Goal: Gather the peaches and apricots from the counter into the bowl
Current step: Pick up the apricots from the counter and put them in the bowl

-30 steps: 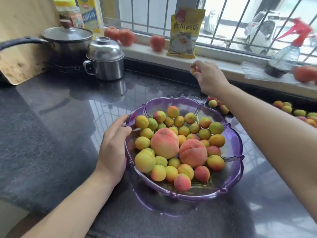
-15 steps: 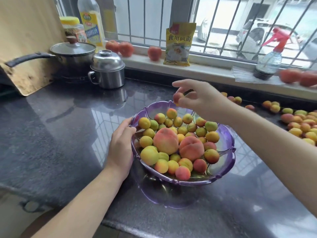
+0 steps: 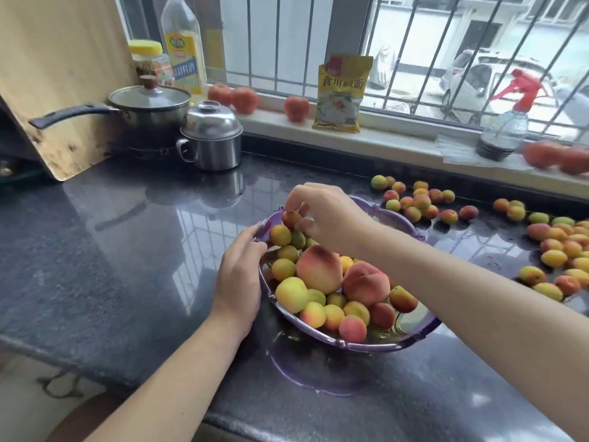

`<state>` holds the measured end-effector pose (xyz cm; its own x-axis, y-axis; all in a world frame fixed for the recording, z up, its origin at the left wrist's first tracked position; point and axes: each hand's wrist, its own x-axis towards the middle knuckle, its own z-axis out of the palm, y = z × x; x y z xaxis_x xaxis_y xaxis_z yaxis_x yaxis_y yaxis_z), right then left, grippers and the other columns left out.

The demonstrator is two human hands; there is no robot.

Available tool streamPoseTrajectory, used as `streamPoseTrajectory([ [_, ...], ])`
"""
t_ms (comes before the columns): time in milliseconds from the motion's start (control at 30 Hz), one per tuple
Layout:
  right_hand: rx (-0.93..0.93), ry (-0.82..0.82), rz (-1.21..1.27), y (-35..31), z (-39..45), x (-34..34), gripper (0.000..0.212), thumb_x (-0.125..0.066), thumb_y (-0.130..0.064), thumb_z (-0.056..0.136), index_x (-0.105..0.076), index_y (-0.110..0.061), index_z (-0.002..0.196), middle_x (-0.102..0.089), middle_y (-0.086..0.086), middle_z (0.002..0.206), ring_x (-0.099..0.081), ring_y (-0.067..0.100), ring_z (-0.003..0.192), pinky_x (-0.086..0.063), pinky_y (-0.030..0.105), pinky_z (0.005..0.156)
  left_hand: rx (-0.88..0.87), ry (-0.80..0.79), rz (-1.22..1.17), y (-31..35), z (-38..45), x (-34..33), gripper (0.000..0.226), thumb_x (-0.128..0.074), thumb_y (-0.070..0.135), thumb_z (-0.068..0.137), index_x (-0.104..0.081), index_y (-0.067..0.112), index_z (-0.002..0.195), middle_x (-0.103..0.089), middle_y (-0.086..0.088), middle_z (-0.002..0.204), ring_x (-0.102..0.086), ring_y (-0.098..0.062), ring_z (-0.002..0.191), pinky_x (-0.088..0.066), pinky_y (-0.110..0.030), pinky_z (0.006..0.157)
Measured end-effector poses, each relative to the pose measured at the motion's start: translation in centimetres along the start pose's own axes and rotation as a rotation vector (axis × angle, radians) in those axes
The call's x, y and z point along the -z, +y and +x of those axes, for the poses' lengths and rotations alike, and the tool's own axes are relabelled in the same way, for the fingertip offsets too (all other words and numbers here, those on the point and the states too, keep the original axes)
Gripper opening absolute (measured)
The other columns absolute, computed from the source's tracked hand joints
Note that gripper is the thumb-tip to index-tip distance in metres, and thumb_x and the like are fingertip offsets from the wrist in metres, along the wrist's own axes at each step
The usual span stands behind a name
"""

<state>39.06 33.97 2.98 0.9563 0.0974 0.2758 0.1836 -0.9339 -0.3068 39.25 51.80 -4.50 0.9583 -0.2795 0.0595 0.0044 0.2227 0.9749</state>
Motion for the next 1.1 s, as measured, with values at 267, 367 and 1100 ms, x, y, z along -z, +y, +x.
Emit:
streamPoseTrajectory([
  [267, 0.016, -0.066, -0.002, 0.7, -0.2, 0.4, 0.030, -0.060, -0.004, 0.096, -0.071, -0.025, 0.114, -0.060, -0.002, 0.115, -0.060, 0.019, 0.103, -0.054, 0.040, 0.086, -0.008, -0.026, -0.003, 0.1, -0.2, 0.0, 0.037, -0.049, 0.027, 0.090, -0.080, 0.033, 0.108, -0.079, -0.009, 0.114, -0.070, -0.037, 0.118, -0.047, -0.068, 0.110],
  [367, -0.013, -0.057, 0.097, 1.3, -0.6, 1.9, 0.036, -0.055, 0.000, 0.098, -0.069, -0.023, 0.122, -0.061, -0.003, 0.122, -0.061, 0.013, 0.109, -0.053, 0.029, 0.092, -0.011, -0.025, -0.014, 0.0, -0.2, 0.0, 0.036, -0.050, 0.027, 0.090, -0.081, 0.033, 0.107, -0.079, -0.008, 0.114, -0.070, -0.036, 0.118, -0.047, -0.067, 0.111],
  [1100, -0.456, -0.146, -0.603, 20.4, 4.3, 3.2, 0.050, -0.045, -0.024, 0.100, -0.043, -0.023, 0.151, -0.054, 0.013, 0.145, -0.040, 0.038, 0.132, -0.037, 0.048, 0.105, -0.052, -0.030, -0.045, -0.5, 0.2, 0.0, 0.040, -0.048, 0.022, 0.089, -0.082, 0.031, 0.108, -0.079, -0.007, 0.116, -0.071, -0.031, 0.117, -0.052, -0.055, 0.107],
])
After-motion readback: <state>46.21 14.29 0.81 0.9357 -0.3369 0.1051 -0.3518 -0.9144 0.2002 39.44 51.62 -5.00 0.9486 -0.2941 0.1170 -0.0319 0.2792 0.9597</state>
